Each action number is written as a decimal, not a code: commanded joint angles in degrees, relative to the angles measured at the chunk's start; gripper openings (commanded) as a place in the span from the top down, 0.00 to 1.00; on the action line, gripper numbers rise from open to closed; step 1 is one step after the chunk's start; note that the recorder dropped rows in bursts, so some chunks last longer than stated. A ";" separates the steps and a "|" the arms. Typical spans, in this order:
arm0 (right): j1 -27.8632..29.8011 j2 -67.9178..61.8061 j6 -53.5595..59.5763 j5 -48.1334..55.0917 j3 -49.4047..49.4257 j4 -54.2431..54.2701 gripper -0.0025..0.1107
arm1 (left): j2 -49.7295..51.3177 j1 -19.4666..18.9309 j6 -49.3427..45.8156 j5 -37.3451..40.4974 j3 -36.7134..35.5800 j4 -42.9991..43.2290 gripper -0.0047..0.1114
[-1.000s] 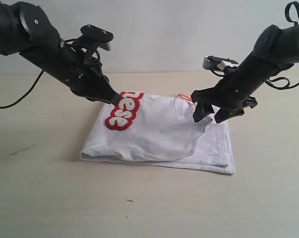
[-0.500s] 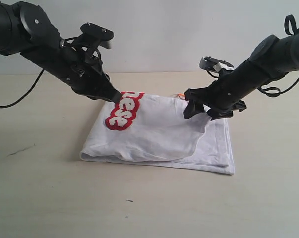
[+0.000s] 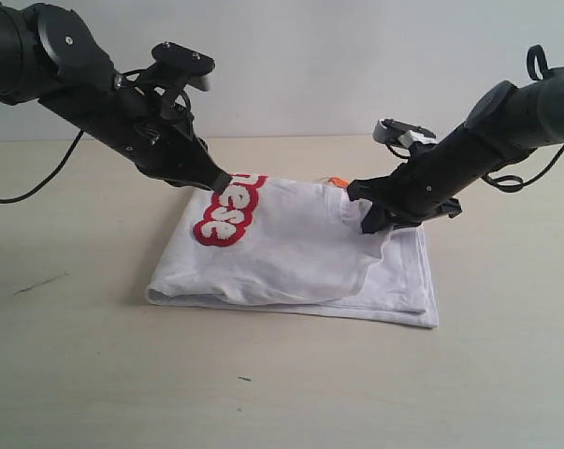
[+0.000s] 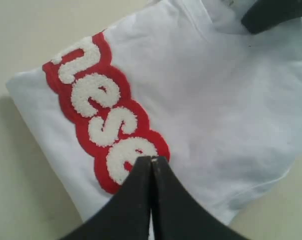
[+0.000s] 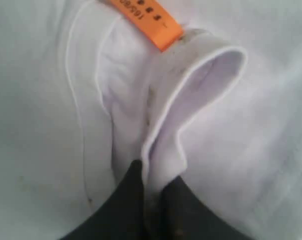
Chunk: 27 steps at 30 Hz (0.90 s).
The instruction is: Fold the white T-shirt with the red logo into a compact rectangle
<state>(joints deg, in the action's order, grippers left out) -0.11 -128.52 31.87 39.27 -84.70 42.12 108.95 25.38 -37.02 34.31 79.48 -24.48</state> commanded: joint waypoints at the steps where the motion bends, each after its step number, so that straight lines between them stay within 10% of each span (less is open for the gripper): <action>1: -0.22 4.92 1.63 0.38 0.28 -0.84 0.98 | -0.49 -0.16 -0.13 -0.89 -0.01 -0.46 0.96; 11: -0.22 19.32 -2.17 0.86 0.28 -14.40 0.98 | -0.49 -0.16 -0.13 -1.64 -0.01 -0.46 0.96; 27: -0.22 19.18 -34.09 20.57 0.28 -78.79 0.98 | -0.49 -0.16 -0.13 -7.55 -0.01 -0.46 0.96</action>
<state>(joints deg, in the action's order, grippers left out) -0.32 -108.36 -1.19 56.92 -84.48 -31.70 108.95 25.38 -37.02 28.00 79.48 -24.61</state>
